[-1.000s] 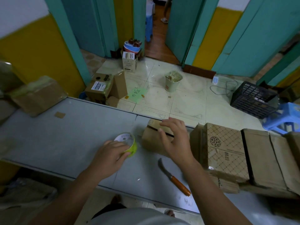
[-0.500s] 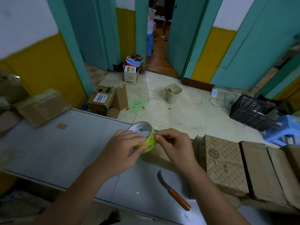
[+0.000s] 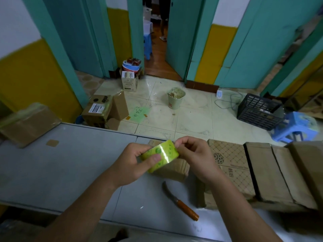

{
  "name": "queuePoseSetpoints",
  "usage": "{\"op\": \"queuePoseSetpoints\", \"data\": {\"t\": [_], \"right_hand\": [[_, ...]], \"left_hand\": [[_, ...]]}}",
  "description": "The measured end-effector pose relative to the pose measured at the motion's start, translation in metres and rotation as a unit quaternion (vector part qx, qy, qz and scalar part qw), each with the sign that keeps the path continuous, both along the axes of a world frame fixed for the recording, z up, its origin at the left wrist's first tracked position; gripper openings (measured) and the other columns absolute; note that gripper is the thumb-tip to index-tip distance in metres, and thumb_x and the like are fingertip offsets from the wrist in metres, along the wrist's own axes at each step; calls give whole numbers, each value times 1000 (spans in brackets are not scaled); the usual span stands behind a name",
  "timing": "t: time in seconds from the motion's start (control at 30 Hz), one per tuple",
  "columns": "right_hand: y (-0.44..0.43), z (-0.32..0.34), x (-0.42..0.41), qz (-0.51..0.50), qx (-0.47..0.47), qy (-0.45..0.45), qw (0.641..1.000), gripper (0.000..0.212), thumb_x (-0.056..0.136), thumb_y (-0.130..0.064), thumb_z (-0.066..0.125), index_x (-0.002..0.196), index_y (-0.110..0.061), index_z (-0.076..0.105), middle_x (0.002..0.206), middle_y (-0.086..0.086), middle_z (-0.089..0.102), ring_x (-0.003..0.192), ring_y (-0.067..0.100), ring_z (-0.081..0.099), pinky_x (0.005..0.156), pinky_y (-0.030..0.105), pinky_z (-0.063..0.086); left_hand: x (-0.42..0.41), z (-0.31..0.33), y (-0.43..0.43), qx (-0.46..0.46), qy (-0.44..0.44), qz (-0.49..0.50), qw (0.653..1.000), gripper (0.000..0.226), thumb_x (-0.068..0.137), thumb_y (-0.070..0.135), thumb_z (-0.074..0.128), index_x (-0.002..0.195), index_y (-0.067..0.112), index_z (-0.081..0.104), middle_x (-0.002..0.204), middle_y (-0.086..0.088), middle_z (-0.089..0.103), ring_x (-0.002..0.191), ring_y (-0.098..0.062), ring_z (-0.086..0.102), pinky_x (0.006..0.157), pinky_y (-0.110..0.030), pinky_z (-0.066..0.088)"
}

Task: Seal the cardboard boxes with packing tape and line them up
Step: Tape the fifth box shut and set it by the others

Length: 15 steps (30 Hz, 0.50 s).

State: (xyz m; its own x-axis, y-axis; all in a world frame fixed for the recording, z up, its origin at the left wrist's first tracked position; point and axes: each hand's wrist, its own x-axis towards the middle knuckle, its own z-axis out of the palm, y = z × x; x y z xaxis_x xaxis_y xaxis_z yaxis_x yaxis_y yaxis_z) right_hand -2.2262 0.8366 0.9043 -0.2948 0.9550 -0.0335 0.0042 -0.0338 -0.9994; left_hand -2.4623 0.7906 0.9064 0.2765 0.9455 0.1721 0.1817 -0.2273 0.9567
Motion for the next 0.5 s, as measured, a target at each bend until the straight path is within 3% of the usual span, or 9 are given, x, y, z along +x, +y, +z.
{"op": "queuePoseSetpoints", "data": {"t": [0.1,0.23,0.33,0.43,0.5], "right_hand": [[-1,-7,9,10,-12,0,1000,9,98,-13,71,95,-8,77,89,19,73,81,25,66,76,33,58],[-3,-9,18,8,-39,-17,999,12,100,-8,65,96,-4,75,83,10,71,80,21,65,75,28,56],[-1,0,33,-11,-53,7,998,13,98,-14,66,97,-5,76,84,12,70,81,24,65,77,30,57],[-2,7,41,14,-34,-33,999,20,96,-24,67,98,-6,76,90,15,72,85,28,67,80,32,58],[-3,6,39,7,-44,-21,999,17,100,-18,63,94,-8,75,86,12,70,84,28,64,81,34,55]], "left_hand": [[1,-5,3,-7,5,-19,1000,41,98,46,67,86,7,74,72,-17,65,69,-41,62,56,-46,50],[2,-8,8,-21,51,-34,998,46,97,52,66,80,9,71,67,-10,62,62,-29,59,54,-37,46],[-2,-12,16,-17,170,-2,985,56,94,62,63,71,11,65,62,-7,58,56,-15,57,54,-30,43],[-5,-14,24,-7,371,60,927,64,91,77,56,67,18,65,61,1,61,58,-10,61,55,-33,45],[-5,-14,27,-4,396,84,914,69,88,82,55,63,19,65,58,1,62,54,-8,62,52,-33,47]]}}
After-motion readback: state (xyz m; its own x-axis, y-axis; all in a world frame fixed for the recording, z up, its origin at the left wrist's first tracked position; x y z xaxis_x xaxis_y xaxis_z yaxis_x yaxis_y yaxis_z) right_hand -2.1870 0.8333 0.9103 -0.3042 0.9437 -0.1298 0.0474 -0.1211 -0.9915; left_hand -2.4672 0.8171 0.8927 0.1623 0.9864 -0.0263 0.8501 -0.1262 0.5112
